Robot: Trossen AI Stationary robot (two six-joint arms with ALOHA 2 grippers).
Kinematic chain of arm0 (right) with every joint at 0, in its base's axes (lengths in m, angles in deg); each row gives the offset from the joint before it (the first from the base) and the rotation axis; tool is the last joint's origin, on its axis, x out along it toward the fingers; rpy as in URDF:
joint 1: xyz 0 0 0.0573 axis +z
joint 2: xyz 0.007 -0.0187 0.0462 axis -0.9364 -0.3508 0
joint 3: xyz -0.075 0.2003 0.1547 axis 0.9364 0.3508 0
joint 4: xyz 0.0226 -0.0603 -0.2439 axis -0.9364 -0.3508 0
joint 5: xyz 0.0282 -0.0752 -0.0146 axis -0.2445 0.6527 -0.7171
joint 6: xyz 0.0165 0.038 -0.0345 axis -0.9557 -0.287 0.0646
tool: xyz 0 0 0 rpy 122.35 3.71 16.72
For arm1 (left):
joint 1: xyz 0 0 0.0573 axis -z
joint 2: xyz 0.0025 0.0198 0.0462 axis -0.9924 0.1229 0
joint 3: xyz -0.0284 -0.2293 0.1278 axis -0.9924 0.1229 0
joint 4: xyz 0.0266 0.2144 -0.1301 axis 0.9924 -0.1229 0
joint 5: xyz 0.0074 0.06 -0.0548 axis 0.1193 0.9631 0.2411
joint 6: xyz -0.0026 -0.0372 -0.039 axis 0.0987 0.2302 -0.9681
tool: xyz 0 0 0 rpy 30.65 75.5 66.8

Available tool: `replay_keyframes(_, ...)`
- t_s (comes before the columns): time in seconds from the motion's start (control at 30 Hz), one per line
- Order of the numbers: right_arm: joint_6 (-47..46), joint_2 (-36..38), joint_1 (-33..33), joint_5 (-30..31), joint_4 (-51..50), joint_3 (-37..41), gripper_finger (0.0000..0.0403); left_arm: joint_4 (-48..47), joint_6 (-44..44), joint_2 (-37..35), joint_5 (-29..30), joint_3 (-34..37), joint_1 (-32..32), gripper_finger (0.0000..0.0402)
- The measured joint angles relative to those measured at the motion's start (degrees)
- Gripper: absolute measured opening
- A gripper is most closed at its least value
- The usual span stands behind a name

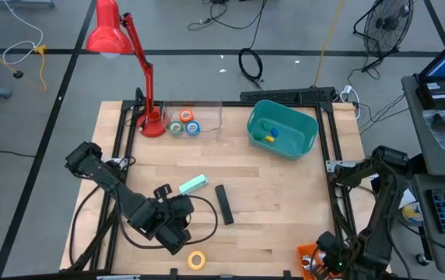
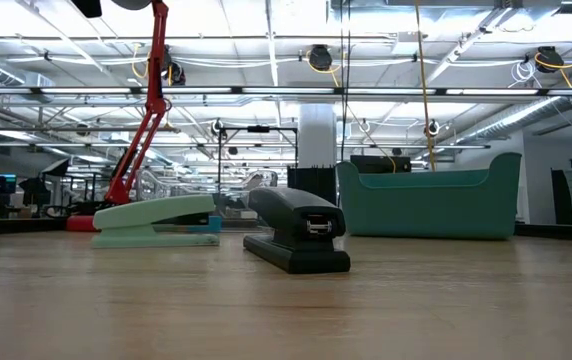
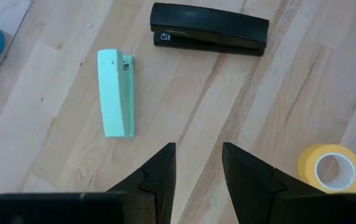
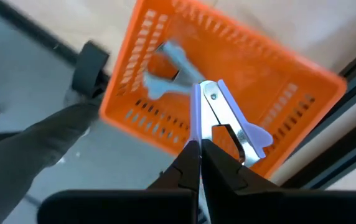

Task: Pick and place Stapler, Stapler remover, tape
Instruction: Put the purple stapler remover into the orange bin

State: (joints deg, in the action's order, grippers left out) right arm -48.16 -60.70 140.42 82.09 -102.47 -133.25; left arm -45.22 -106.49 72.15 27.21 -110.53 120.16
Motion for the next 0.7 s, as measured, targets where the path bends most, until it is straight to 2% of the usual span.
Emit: replay_keyframes(0.7,-1.01,0.07,-0.2,-2.34,1.13,0.46,0.0,0.11,-0.85,0.0,1.31,0.0,-1.3,0.0131)
